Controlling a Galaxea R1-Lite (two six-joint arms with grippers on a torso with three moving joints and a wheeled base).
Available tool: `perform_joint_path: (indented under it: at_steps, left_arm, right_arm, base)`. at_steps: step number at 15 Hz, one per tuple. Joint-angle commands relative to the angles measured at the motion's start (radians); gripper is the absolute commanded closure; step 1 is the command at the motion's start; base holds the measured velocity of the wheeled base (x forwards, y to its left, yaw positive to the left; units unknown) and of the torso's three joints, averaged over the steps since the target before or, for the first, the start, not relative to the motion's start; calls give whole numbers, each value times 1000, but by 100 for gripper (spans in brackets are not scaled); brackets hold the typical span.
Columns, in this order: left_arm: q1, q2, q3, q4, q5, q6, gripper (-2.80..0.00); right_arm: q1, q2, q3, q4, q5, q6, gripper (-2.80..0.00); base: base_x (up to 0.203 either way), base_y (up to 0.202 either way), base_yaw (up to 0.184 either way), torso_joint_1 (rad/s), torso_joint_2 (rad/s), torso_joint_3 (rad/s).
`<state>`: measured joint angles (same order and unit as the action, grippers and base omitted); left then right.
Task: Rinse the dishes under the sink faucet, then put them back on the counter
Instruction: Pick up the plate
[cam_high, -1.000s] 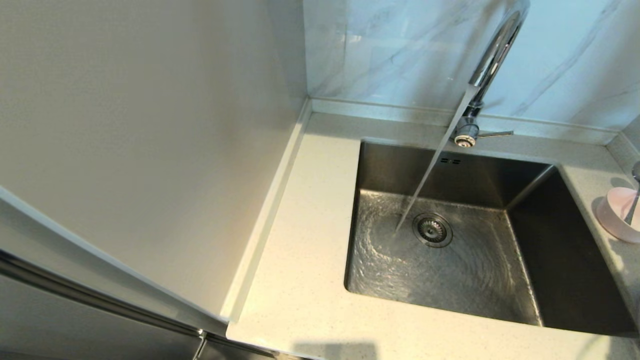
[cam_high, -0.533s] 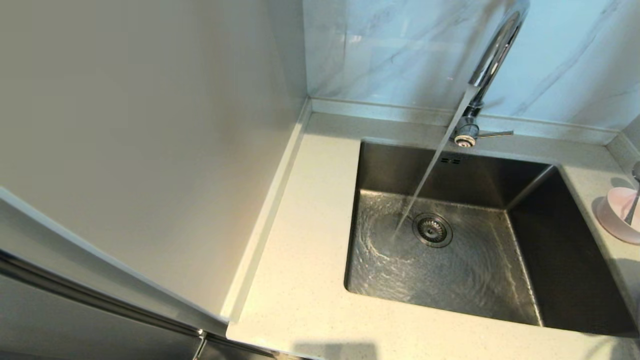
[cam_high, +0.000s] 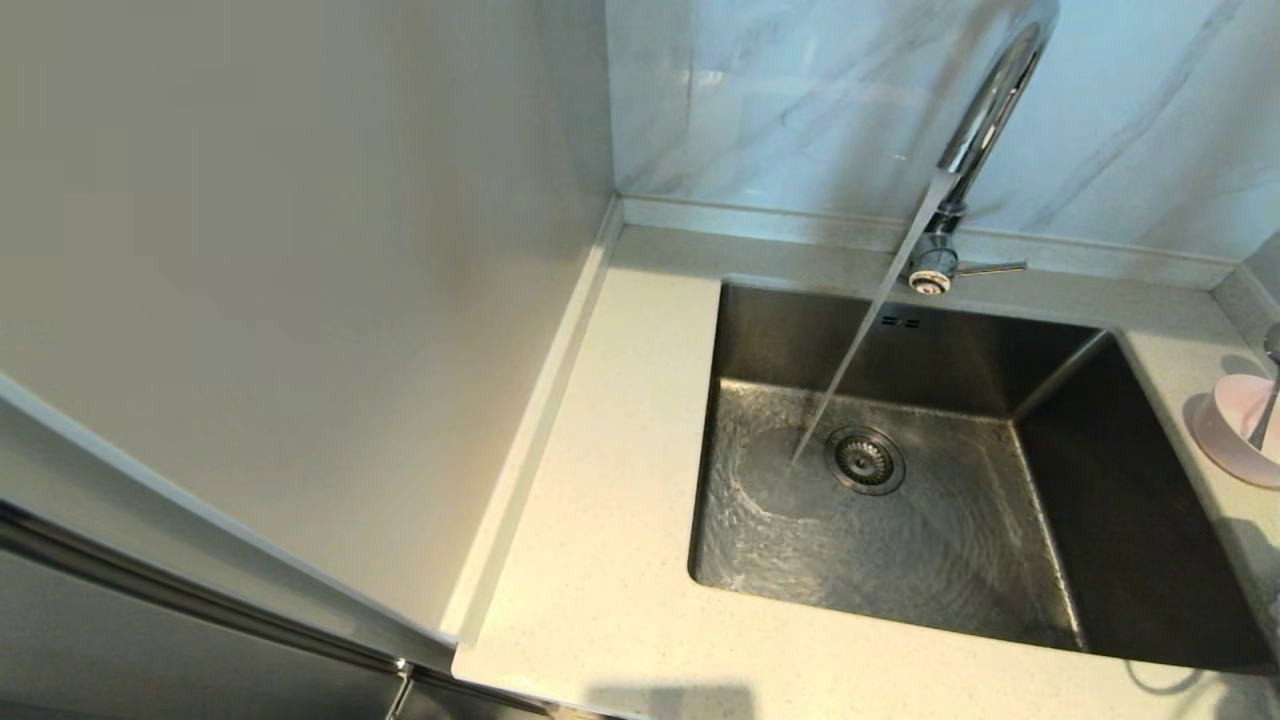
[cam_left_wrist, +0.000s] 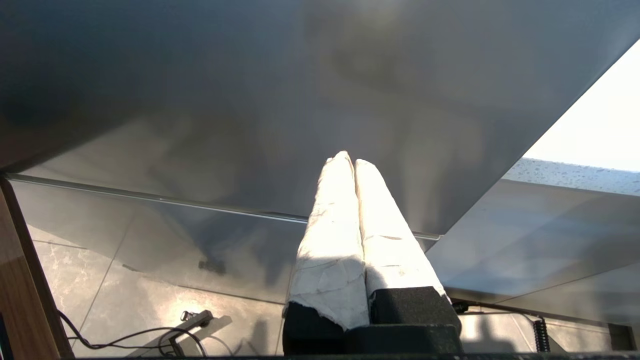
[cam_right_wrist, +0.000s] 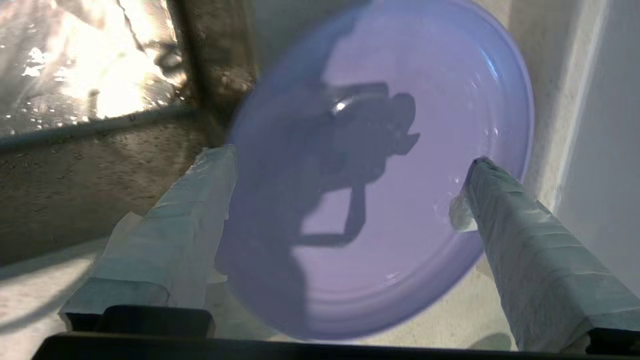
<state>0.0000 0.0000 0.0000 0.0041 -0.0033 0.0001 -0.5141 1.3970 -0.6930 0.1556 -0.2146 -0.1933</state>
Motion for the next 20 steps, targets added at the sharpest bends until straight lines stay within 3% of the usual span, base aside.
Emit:
perform_joint_path:
  at_steps: [1,5,7,11,16,20]
  left_arm:
    - [0,0,0,0,0,0,0]
    - [0,0,0,0,0,0,0]
    - [0,0,0,0,0,0,0]
    - [0,0,0,0,0,0,0]
    - [0,0,0,0,0,0,0]
    - [0,0,0,0,-1,0,0]
  right_arm:
    - [76,-2,4,-3,-10,11,-280]
    - [218,1,-16,14,-85,93,-280]
    - [240,15,-22,37,-97,135,-280]
    - [233,61,-108,62,-97,144,-280]
    - [174,95,-120,68,-93,170,-280]
    - [128,130,-245,75,-83,182,-280]
  base:
    - [0,0,0,0,0,0]
    - [0,0,0,0,0,0]
    - [0,0,0,0,0,0]
    - [0,0,0,0,0,0]
    - [0,0,0,0,0,0]
    - [0,0,0,0,0,0]
